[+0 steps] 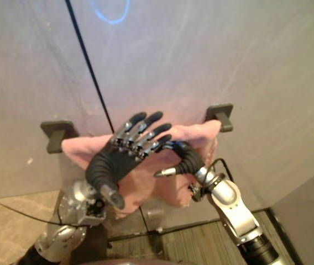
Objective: Organize washtable
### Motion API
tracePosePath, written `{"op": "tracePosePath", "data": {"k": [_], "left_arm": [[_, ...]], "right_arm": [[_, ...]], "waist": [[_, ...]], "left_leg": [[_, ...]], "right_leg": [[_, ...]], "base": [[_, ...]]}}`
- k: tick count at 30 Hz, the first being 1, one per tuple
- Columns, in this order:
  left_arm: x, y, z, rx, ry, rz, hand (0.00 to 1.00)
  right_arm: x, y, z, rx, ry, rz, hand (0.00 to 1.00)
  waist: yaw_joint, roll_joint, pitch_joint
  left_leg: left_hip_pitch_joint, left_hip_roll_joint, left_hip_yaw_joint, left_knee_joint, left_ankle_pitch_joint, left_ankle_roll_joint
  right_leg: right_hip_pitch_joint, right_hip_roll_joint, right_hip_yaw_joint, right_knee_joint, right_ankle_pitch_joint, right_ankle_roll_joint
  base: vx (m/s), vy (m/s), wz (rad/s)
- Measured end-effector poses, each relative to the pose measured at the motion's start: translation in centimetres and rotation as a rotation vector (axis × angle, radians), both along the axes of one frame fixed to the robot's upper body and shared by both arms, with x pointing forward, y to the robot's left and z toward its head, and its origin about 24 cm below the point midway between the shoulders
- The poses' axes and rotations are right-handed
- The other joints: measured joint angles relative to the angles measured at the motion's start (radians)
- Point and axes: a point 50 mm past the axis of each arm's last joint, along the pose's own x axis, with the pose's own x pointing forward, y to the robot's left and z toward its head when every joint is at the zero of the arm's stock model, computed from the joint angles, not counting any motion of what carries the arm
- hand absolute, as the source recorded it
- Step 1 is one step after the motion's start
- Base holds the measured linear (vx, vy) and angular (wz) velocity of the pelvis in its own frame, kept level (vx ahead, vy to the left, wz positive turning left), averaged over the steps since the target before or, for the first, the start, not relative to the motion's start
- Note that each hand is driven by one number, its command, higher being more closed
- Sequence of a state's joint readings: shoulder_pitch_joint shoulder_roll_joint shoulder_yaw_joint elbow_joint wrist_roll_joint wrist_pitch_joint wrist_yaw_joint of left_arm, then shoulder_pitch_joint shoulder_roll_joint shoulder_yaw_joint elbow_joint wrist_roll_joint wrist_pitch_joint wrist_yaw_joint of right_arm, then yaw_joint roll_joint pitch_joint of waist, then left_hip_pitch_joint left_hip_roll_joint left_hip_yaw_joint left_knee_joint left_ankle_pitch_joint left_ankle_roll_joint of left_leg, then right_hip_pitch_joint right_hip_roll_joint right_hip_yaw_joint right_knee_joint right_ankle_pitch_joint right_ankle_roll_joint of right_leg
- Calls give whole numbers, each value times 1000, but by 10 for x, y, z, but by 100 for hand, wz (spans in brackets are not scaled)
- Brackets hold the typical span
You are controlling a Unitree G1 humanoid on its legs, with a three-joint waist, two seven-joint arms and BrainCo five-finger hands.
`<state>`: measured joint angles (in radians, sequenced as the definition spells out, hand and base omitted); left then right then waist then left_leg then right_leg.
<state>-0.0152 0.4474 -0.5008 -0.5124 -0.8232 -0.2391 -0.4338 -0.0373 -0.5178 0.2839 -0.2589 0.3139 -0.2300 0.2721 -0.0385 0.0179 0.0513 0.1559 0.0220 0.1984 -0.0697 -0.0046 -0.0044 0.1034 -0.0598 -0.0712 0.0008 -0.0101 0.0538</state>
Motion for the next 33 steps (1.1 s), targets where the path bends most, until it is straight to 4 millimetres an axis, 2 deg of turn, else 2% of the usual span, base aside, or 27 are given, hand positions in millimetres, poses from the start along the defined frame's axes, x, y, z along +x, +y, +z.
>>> {"op": "tracePosePath", "data": {"k": [6,14,21,28,33], "left_arm": [[-5,17,-24,251,42,-1,0],[-8,39,-39,358,75,94,0],[-10,57,-48,409,104,206,0],[-7,77,-48,341,139,438,0],[-4,86,-49,302,158,539,0]], "right_arm": [[-3,-10,-5,-97,-4,-28,0],[-8,-19,-12,-171,-6,-74,0],[-13,-33,-14,-178,-1,-137,0],[-19,-58,-15,-152,-5,-304,0],[-24,-66,-8,-146,-49,-388,0]], "waist": [[-1,-1,-1],[-1,-8,-11],[-1,-15,-16],[-1,-24,-27],[0,-27,-30]], "left_leg": [[16,-6,-4,-8,0,0],[20,-9,-7,-22,0,0],[20,-10,-10,-22,0,0],[20,-12,-13,-23,0,0],[20,-12,-13,-23,0,0]], "right_leg": [[15,-7,-4,-5,-3,4],[16,-9,-8,-7,-4,5],[18,-10,-10,-9,-4,6],[20,-11,-12,-10,-5,6],[20,-12,-12,-11,-5,6]], "base": [[-5,-1,0],[-4,-1,0],[0,0,0],[0,0,0],[0,0,0]]}}
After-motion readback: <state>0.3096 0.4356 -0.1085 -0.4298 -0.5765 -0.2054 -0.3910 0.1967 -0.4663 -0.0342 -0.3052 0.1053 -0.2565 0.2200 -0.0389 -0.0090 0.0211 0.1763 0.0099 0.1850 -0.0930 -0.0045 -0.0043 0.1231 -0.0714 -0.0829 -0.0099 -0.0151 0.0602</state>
